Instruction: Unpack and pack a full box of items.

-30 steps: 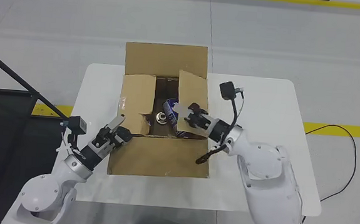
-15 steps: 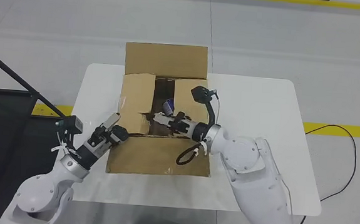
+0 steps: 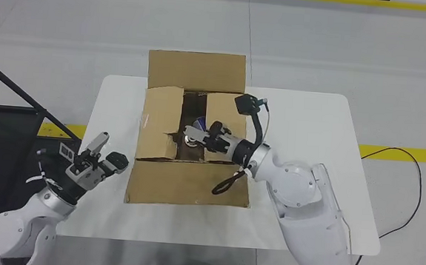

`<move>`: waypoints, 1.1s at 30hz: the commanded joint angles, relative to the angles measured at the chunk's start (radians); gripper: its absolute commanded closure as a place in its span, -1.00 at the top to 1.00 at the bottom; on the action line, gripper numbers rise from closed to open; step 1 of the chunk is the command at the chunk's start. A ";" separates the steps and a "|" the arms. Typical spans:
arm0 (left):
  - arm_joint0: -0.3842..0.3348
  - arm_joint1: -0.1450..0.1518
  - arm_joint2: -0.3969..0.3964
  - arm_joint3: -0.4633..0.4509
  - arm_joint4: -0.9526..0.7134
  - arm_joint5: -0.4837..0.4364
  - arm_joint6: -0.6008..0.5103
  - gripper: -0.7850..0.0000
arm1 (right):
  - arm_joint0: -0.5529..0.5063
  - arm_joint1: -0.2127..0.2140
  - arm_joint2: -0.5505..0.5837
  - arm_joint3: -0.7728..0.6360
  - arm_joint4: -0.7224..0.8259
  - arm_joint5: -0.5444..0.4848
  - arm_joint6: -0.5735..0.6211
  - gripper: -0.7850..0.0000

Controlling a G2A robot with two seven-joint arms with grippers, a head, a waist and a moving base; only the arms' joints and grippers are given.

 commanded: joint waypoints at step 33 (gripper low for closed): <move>0.120 0.027 -0.057 0.011 -0.178 0.021 -0.459 1.00 | 0.012 -0.006 -0.016 0.071 -0.059 0.070 -0.235 1.00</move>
